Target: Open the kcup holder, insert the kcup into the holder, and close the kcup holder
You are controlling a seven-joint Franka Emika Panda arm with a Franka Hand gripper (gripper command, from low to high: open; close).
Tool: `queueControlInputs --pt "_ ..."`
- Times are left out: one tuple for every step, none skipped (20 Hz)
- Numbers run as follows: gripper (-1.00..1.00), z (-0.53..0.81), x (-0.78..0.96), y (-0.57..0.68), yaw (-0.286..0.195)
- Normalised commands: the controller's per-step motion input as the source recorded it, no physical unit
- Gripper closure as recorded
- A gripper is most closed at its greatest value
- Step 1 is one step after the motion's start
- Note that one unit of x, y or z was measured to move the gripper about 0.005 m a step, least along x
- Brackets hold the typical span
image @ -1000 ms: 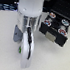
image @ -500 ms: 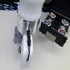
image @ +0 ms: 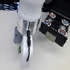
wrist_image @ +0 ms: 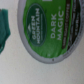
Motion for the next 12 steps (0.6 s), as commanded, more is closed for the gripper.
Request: queueControlInputs --pt "1.0 -0.02 0.01 -0.01 -0.012" --pt "1.0 -0.02 0.02 -0.01 -0.007" --pt "1.0 -0.03 0.04 -0.02 -0.006" --pt "1.0 -0.02 0.05 -0.02 -0.004" --pt "-1.0 0.03 0.13 -0.02 -0.025" --pt "-1.0 0.02 0.11 -0.01 -0.022" --pt "1.0 -0.02 0.05 -0.01 -0.002" --pt "1.0 -0.02 -0.03 0.0 0.0" --pt "1.0 0.0 -0.07 0.0 0.0" --pt "-1.0 0.04 0.12 -0.01 -0.015" --pt "1.0 0.0 0.05 -0.01 -0.006" --pt "1.0 0.01 0.04 -0.01 -0.013"
